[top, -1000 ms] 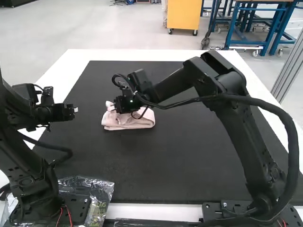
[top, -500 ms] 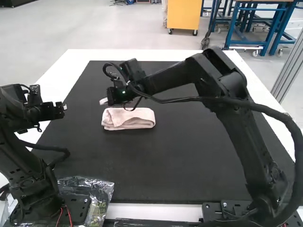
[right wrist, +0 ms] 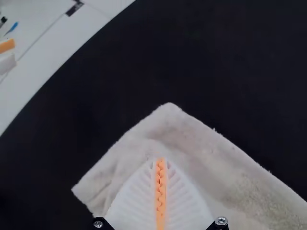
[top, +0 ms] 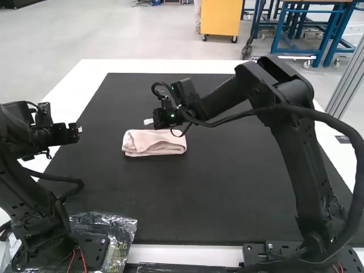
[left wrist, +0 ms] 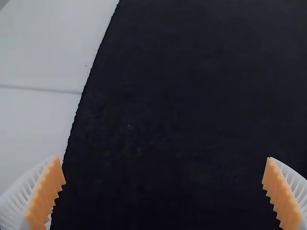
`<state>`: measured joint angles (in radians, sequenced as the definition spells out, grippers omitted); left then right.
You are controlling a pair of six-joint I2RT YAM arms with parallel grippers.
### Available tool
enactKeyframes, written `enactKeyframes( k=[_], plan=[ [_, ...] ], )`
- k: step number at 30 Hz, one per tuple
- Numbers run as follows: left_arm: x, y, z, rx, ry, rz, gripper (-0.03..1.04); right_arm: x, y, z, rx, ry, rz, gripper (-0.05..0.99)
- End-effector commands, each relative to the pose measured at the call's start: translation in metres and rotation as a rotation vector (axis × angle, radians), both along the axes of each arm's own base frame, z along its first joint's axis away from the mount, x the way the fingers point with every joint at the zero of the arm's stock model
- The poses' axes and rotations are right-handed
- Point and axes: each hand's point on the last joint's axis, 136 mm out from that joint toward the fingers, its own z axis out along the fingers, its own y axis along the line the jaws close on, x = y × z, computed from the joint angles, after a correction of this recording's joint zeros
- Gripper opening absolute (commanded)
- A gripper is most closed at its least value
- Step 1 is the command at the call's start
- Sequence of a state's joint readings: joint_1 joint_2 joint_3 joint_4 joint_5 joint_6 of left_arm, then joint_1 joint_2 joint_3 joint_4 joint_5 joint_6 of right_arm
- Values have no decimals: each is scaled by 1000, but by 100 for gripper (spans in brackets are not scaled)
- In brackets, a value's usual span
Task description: Fold the towel.
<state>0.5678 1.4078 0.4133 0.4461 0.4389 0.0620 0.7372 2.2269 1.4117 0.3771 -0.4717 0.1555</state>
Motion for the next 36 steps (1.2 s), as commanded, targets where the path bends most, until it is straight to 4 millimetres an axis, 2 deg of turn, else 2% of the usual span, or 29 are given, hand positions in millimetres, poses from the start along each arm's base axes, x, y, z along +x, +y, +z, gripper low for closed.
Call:
enactKeyframes(
  k=[1, 12, 19, 28, 30, 31, 33, 36],
  plan=[
    [0, -7, 3, -10, -16, -17, 97, 4, -3, -7, 3, -9, 4, -3],
    [2, -13, 3, -15, -23, -31, 97, -6, 1, -37, -8, 30, 14, -3],
    [4, -18, 4, -20, -27, -41, 97, -4, -3, -72, -22, 54, 4, -3],
    [6, -27, 3, -41, -31, -55, 97, -14, -3, -112, -4, 73, -8, -3],
    [7, -30, 4, -43, -32, -63, 97, -11, -4, -107, 21, 92, -31, -3],
    [8, -31, 5, -46, -36, -65, 97, -8, -4, -97, 36, 90, -38, -3],
    [13, -32, 16, -47, -71, -64, 97, 5, -4, -57, 88, 51, -55, -3],
    [24, -34, 46, -38, -140, -71, 97, 23, -3, 12, 168, -15, -74, -3]
  ],
)
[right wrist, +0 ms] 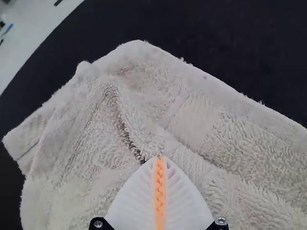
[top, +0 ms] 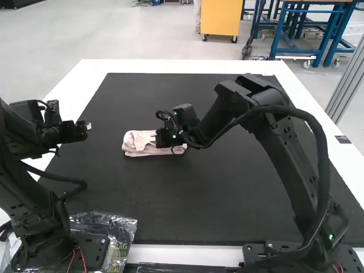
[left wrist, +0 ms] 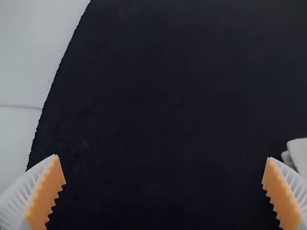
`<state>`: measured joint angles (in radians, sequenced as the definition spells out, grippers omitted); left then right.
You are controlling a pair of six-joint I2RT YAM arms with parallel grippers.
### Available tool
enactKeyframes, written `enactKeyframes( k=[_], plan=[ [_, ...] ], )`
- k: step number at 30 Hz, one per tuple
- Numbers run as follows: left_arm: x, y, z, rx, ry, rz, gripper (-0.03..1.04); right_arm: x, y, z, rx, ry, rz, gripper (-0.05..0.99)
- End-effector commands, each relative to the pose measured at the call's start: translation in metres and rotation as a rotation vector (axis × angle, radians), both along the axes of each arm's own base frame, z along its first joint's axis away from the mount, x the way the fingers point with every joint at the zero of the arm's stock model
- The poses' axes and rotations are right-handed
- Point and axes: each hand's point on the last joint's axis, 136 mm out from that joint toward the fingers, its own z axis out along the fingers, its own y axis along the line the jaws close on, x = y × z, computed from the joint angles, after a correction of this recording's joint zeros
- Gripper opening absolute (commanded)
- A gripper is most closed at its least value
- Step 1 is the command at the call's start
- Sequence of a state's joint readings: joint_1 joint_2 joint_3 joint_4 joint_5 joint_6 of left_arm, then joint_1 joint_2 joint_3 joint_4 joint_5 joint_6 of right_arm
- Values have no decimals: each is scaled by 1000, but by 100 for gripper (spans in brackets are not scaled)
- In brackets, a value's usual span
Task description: Fold the towel.
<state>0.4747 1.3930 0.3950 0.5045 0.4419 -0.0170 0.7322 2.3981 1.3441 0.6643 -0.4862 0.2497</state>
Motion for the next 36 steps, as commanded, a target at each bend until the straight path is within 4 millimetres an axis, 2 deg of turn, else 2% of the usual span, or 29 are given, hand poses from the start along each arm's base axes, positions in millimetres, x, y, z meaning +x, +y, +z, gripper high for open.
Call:
enactKeyframes(
  k=[1, 4, 5, 8, 11, 12, 14, 16, 19, 21, 27, 31, 36],
  plan=[
    [17, -5, 48, -2, -112, -13, 97, 29, -3, 99, 116, -81, -54, -2],
    [31, -16, 88, -19, -173, -43, 97, 46, -18, 168, 159, -138, -90, -1],
    [36, -22, 103, -24, -195, -57, 97, 51, -25, 194, 178, -164, -106, 7],
    [47, -47, 151, -17, -265, -112, 97, 65, -61, 266, 217, -240, -192, 39],
    [51, -74, 198, -28, -343, -155, 97, 70, -106, 328, 229, -338, -284, 82],
    [50, -83, 213, -25, -365, -168, 97, 69, -123, 344, 214, -378, -317, 92],
    [47, -100, 240, -14, -408, -185, 97, 66, -159, 373, 188, -465, -396, 92],
    [40, -116, 260, -12, -435, -213, 97, 53, -194, 401, 198, -527, -464, 92],
    [26, -118, 279, -6, -459, -215, 97, 21, -241, 438, 239, -599, -541, 92],
    [11, -123, 292, -1, -488, -225, 97, -5, -270, 455, 265, -639, -586, 92],
    [-53, -136, 334, 13, -619, -256, 97, -106, -344, 503, 365, -817, -704, 92],
    [-99, -142, 348, 15, -715, -271, 97, -177, -378, 520, 402, -950, -772, 92],
    [-157, -142, 360, -9, -851, -262, 97, -264, -401, 532, 448, -1115, -828, 92]
  ],
)
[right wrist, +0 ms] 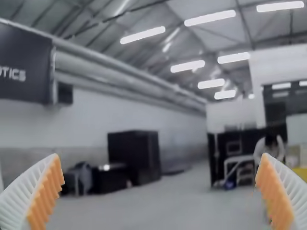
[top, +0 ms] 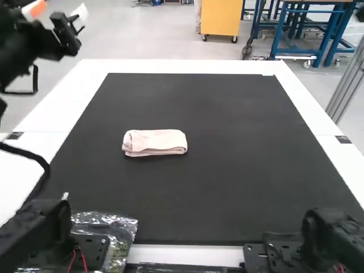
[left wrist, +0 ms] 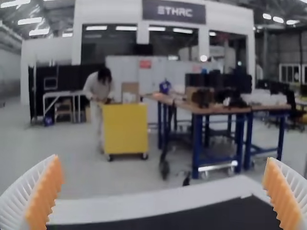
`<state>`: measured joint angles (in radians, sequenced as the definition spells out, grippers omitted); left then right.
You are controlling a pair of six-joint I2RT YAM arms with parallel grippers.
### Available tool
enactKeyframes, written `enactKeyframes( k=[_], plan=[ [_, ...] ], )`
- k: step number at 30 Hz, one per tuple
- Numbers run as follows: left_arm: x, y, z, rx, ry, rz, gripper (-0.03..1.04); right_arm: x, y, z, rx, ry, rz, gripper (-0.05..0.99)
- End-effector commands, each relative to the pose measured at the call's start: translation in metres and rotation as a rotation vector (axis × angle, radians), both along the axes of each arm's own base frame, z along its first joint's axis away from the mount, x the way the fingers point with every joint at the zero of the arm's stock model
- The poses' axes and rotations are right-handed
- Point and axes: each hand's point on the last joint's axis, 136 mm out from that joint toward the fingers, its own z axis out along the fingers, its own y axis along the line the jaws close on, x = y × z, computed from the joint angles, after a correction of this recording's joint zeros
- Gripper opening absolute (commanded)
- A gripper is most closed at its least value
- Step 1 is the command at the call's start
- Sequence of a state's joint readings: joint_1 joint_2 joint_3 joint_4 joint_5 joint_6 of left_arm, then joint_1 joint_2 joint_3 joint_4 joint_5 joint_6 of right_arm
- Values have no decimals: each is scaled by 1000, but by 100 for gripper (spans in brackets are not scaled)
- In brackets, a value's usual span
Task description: Fold the towel.
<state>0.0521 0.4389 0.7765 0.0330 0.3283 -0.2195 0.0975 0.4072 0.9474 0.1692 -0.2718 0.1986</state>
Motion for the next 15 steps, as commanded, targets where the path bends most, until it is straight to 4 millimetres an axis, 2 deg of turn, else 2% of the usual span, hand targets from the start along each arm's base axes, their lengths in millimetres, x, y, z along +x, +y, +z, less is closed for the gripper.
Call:
enactKeyframes(
  k=[1, 7, 8, 9, 10, 12, 15],
  plan=[
    [-33, 1, 6, -41, -77, -3, 97, -42, -11, 1, 17, -76, -48, 92],
    [-122, -2, 23, -40, -321, -5, 97, -132, -19, -2, 32, -260, -116, 92],
    [-130, -3, 23, -40, -339, -4, 97, -142, -20, -2, 32, -286, -125, 92],
    [-124, -2, 19, -43, -300, -4, 97, -143, -22, -1, 19, -290, -160, 92],
    [-128, -3, 22, -46, -295, -7, 97, -137, -28, -2, 33, -260, -192, 92],
    [-127, -1, 16, -29, -250, 15, 97, -112, -38, -21, 15, -165, -279, 92],
    [-109, 5, -1, 73, -222, 105, 97, -53, -48, -70, -30, -12, -357, 92]
  ],
)
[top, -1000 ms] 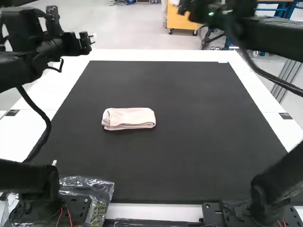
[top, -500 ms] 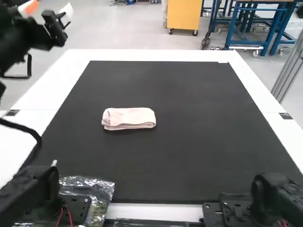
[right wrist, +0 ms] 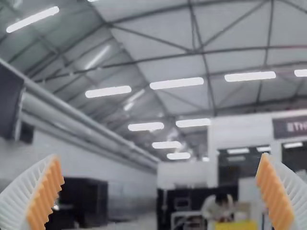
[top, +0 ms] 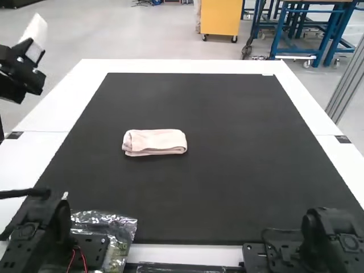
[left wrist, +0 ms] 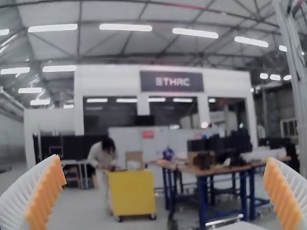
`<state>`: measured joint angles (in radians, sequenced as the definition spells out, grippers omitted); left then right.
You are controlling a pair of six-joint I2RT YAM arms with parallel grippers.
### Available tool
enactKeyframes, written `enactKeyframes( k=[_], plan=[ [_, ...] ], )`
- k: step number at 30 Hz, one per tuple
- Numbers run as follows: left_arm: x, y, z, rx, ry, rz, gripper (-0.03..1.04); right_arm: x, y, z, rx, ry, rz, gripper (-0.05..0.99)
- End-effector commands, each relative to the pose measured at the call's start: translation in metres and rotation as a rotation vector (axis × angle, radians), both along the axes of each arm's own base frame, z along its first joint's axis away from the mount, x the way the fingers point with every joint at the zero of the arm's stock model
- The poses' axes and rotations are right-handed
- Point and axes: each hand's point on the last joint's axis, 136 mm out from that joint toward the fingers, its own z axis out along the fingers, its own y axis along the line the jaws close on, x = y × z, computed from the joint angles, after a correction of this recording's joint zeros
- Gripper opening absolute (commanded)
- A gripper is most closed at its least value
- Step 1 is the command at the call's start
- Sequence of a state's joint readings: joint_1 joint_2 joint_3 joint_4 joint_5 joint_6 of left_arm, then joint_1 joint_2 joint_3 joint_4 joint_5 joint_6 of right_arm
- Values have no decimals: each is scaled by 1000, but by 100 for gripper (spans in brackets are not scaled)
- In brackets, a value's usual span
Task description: Fold the towel.
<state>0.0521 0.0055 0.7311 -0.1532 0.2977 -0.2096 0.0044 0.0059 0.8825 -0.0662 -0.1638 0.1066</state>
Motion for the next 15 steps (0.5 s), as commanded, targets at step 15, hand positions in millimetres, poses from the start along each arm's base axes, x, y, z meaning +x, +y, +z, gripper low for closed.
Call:
enactKeyframes(
  k=[15],
  plan=[
    [111, 58, -141, 23, 152, 357, 97, 182, -57, -251, -45, 389, -418, 92]
  ],
)
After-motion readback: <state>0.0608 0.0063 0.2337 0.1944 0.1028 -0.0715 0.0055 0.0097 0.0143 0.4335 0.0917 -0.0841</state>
